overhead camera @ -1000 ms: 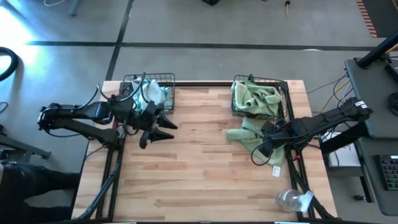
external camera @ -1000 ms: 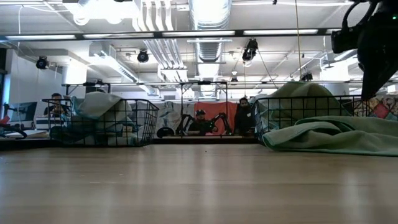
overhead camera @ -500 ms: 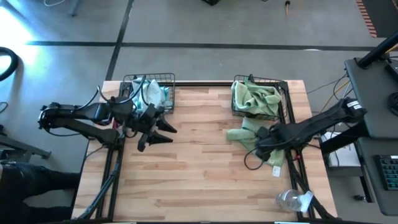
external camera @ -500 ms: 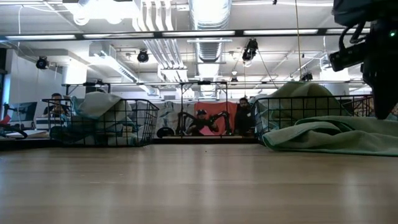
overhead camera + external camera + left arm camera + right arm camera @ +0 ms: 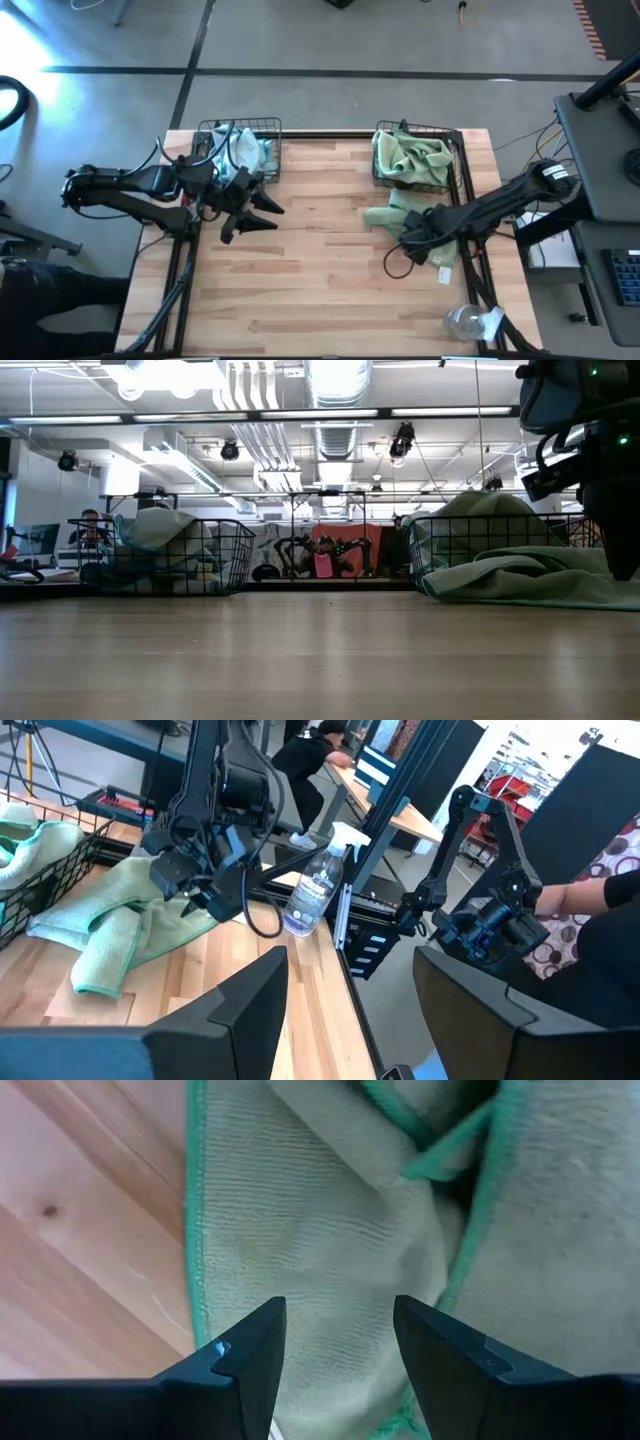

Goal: Sort microfiber towel by color & place in baskets
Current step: Put the green microfiber towel into the right wire basket

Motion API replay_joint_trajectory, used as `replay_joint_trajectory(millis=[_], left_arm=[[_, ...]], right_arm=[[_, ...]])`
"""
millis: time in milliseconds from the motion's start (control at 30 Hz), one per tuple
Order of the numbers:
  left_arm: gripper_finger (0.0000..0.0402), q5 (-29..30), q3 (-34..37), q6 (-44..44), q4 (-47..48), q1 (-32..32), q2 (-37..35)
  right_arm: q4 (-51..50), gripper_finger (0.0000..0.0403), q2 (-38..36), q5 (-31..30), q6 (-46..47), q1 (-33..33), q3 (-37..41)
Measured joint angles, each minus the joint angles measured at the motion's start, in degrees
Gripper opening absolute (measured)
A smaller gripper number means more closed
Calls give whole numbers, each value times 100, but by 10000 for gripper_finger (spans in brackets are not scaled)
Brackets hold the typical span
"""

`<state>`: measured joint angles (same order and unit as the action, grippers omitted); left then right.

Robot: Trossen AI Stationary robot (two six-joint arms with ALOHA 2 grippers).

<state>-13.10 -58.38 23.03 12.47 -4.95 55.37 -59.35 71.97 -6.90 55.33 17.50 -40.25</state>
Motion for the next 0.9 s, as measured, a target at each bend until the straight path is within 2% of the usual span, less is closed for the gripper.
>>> replay_joint_trajectory(millis=[367,700,900], left_arm=[[201,2,-100,214,-2,0,13],[201,8,-640,9,274,0,46],[201,17,-985,-105,719,0,171]], right_arm=[[177,185,746,-4,-290,-1,-2],[450,185,1294,-13,-362,0,-25],[499,173,1296,-28,-345,0,-17]])
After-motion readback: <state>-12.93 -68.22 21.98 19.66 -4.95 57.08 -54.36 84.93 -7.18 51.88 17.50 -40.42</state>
